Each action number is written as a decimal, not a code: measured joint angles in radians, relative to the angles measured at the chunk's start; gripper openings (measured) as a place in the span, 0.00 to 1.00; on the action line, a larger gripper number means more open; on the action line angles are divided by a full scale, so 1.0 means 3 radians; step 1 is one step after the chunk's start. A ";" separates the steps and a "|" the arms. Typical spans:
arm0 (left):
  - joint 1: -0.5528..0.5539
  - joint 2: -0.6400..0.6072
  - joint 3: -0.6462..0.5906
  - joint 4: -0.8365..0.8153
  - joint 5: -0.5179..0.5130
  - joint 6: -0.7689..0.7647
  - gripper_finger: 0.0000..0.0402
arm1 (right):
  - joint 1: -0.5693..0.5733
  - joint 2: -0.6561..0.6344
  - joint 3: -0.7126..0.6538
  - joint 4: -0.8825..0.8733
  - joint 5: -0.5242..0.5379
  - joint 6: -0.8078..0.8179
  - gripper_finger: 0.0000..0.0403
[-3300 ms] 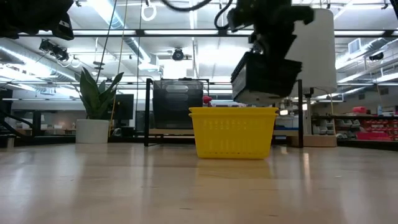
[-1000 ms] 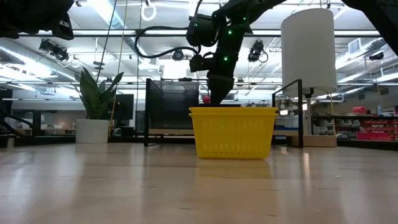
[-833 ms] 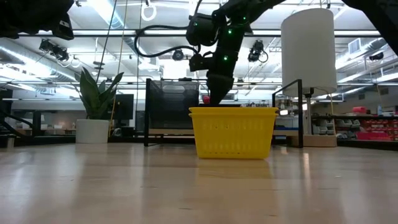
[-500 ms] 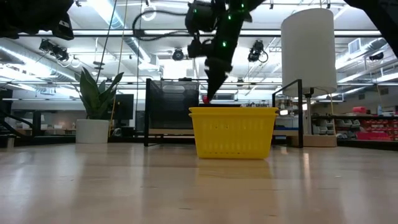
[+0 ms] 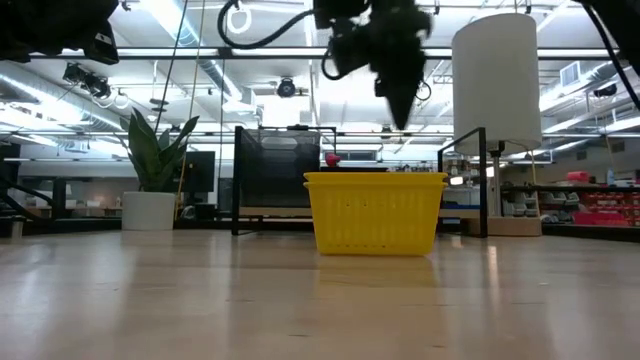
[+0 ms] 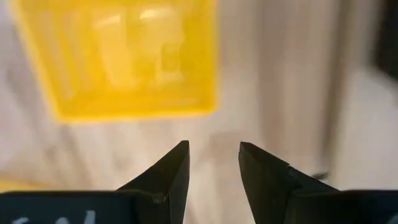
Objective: Stack baskets on shelf by color
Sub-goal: Stack the bottom yellow basket on top of the top yellow basket
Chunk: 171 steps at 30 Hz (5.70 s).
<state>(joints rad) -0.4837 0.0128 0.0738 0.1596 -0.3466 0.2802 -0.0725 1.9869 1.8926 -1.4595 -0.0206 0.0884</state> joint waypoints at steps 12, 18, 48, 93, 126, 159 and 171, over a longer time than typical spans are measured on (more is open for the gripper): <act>-0.0001 0.0000 0.0000 0.0001 0.0000 -0.0001 0.09 | 0.0875 -0.0154 -0.0326 0.0002 -0.0362 0.0617 0.36; -0.0001 0.0000 0.0000 -0.0001 0.0000 0.0000 0.07 | 0.1264 -0.0333 -0.0464 0.0040 -0.0543 0.1435 0.35; 0.0000 0.0000 0.0000 -0.0001 0.0000 0.0000 0.09 | 0.2432 -0.1152 -0.2497 0.1346 -0.0713 0.3996 0.43; -0.0001 0.0000 0.0000 -0.0001 0.0001 -0.0001 0.07 | 0.2333 -0.1146 -0.3112 0.2168 -0.0601 0.3902 0.03; 0.0000 0.0000 0.0000 -0.0001 0.0000 0.0000 0.09 | 0.0418 -0.0920 -0.0835 0.0575 0.0677 0.1495 0.01; 0.0000 0.0000 0.0001 -0.0001 0.0001 0.0000 0.06 | 0.0303 0.0792 0.0506 0.0164 0.0358 0.0103 0.03; 0.0000 0.0000 0.0001 -0.0002 0.0001 0.0000 0.08 | 0.0334 0.0799 0.0450 0.0247 0.0235 0.0179 0.28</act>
<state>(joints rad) -0.4836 0.0128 0.0742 0.1592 -0.3464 0.2801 0.0277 2.2265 2.0277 -1.3852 0.0498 0.1421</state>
